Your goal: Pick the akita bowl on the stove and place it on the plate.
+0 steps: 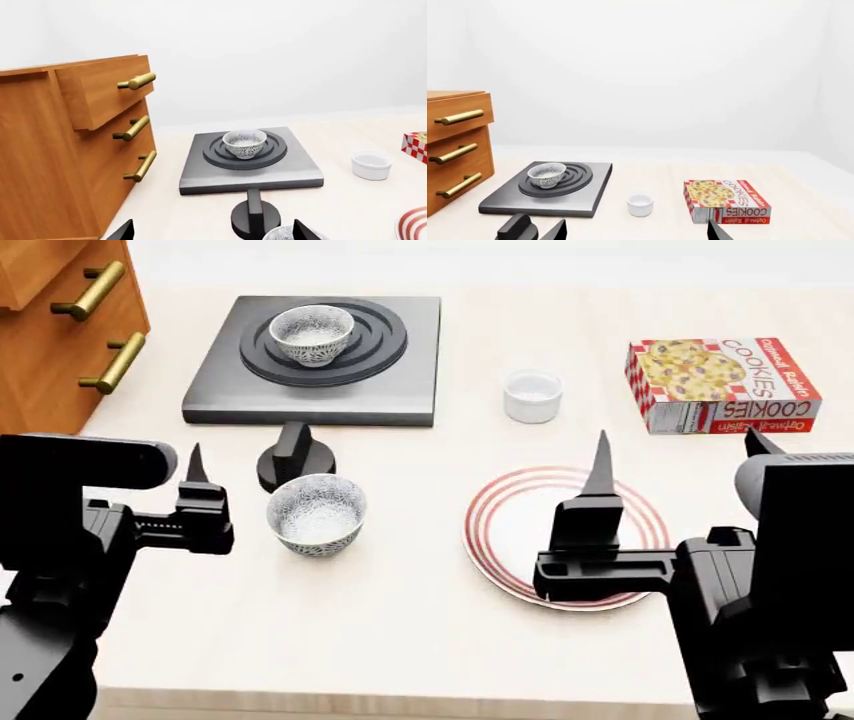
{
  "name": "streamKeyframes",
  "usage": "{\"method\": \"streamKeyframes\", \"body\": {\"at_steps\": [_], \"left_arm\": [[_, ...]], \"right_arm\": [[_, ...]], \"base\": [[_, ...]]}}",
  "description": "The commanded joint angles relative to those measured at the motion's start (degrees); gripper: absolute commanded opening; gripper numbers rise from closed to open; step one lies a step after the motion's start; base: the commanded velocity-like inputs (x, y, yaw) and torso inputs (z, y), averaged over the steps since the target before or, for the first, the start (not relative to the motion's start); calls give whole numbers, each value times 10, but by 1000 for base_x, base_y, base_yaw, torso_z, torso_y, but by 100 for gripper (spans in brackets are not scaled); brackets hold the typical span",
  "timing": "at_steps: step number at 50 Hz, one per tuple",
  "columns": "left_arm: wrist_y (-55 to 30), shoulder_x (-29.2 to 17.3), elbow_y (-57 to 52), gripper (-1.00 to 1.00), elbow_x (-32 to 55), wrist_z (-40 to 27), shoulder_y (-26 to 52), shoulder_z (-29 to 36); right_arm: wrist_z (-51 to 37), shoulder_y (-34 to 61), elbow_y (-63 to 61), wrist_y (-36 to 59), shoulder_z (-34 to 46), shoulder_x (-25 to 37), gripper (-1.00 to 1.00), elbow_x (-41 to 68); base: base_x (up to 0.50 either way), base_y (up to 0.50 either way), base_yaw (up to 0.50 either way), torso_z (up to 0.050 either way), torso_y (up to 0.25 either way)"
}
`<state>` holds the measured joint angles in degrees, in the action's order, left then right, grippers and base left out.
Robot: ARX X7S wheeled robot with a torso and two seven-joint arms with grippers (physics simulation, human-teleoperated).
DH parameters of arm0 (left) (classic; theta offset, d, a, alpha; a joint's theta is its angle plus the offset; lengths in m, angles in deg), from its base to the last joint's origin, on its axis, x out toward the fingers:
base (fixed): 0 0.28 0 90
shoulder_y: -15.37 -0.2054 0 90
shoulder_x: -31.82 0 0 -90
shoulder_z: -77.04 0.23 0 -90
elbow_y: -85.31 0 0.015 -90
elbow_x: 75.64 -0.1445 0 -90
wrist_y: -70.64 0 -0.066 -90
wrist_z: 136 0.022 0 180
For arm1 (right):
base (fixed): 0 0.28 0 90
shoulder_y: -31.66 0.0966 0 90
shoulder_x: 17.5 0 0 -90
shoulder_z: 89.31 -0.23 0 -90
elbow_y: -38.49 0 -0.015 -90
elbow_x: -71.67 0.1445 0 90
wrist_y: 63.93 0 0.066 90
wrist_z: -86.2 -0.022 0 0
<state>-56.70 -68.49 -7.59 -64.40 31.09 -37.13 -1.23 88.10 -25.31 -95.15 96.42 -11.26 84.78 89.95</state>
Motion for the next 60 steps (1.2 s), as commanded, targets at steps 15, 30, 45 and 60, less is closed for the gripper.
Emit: {"method": "streamKeyframes", "body": {"at_steps": [15,30,45,60], "left_arm": [[-13,-3,-4,100,15,-5,6,-1],[-11,-5,-2,100,17,-6,7,7],[-1,-8,7,100,19,-6,6,13],[-5,-10,4,100,25,-7,7,15]], "right_arm": [[-7,2,-2,5,0,3,100,10],[-11,4,-6,11,-3,4,100,17],[-11,-2,1,-2,-2,7,100,21],[-18,4,-7,12,-3,7,100,29]], "base": [[0,-114,0,0,0],[0,-168,0,0,0],[0,-169,0,0,0],[0,-204,0,0,0]]}}
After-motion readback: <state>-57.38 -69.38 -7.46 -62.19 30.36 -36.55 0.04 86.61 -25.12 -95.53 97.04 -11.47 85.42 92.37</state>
